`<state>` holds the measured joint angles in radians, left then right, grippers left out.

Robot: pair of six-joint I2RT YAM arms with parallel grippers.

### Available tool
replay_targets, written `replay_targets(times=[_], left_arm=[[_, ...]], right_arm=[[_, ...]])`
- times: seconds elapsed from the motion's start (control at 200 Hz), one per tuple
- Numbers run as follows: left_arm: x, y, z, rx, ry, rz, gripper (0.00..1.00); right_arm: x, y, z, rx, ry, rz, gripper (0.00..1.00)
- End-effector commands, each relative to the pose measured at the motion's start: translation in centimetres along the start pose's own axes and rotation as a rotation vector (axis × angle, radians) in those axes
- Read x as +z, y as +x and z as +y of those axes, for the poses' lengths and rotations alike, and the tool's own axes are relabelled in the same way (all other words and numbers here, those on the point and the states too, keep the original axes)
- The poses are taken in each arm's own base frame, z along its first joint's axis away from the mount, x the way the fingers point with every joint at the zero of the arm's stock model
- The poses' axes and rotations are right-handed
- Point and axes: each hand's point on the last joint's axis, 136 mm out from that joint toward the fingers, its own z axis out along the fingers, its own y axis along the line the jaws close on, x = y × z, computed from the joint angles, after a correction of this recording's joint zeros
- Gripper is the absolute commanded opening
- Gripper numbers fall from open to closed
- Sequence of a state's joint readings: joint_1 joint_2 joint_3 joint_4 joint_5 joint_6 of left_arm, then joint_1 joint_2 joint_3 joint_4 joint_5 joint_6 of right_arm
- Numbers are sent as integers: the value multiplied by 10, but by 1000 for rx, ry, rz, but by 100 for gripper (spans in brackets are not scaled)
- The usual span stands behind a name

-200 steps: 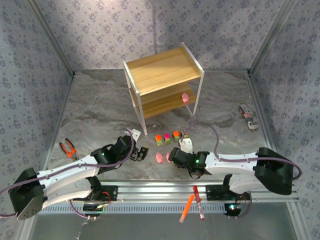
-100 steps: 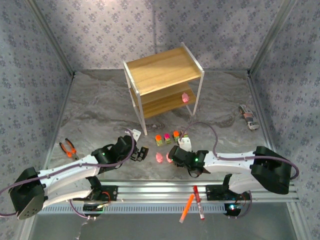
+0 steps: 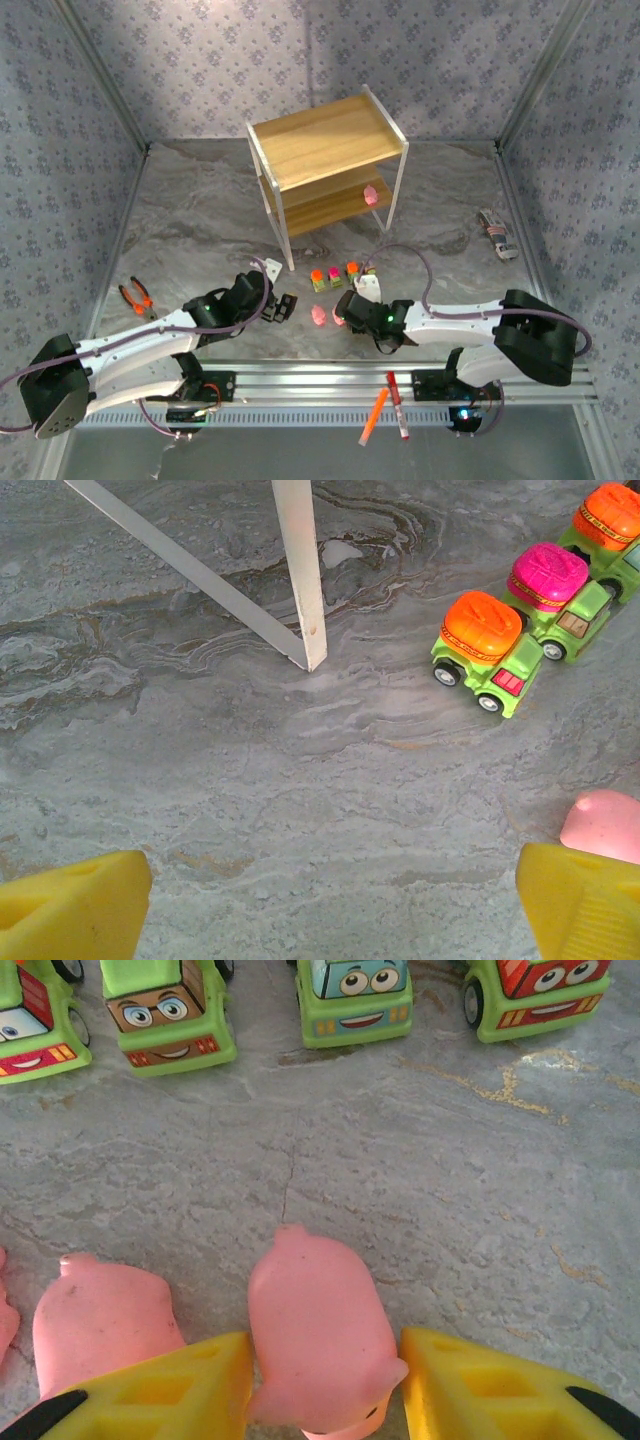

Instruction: Place and organize the plastic toys onto the shelf

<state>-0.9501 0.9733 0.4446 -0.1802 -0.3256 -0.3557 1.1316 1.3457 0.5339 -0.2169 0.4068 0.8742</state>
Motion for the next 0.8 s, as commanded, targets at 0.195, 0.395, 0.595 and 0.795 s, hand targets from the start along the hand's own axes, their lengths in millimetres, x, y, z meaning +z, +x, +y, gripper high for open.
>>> replay_targets(times=[0.195,0.395,0.595,0.795], left_arm=[[-3,-14,-4,8,6,-29,94],[-3,-15,-5,8,6,-30,94],[-3,-14,-4,7,5,-29,94],[-3,-15,-4,8,4,-30,94]], right_arm=[[-1,-1,-5,-10,20,2,37],[-2,-2,-5,-9,20,-5,33],[-9,-6,-11,-2,35,-25,30],[-20,-13,-20,19,49,-62,29]])
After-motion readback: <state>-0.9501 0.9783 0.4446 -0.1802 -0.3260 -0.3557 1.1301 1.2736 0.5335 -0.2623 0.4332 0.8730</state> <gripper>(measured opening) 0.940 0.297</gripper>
